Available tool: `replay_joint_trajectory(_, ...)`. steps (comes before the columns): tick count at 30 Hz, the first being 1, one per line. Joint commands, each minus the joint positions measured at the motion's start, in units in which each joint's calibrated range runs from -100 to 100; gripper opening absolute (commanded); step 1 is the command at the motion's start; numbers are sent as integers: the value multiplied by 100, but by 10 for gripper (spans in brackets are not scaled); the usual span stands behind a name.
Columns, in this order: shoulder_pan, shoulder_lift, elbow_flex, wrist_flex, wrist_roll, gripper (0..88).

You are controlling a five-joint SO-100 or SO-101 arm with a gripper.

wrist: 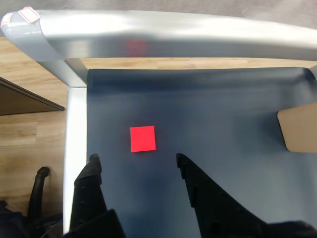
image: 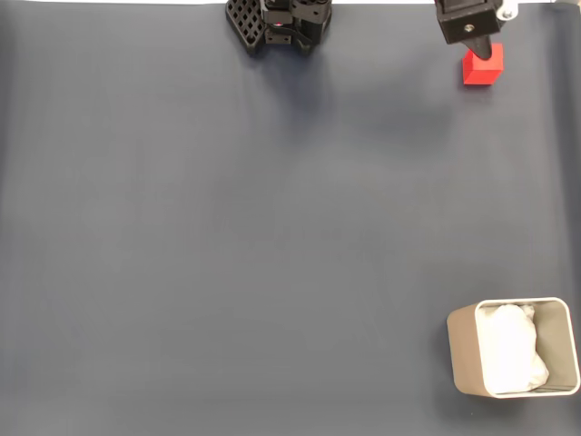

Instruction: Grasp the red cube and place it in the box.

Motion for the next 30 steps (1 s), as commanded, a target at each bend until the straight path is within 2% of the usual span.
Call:
replay_joint_trajectory(1, 123, 161, -43, -294, 5, 368)
replay_joint_trajectory(30, -104, 1669, 322, -1811, -210, 379)
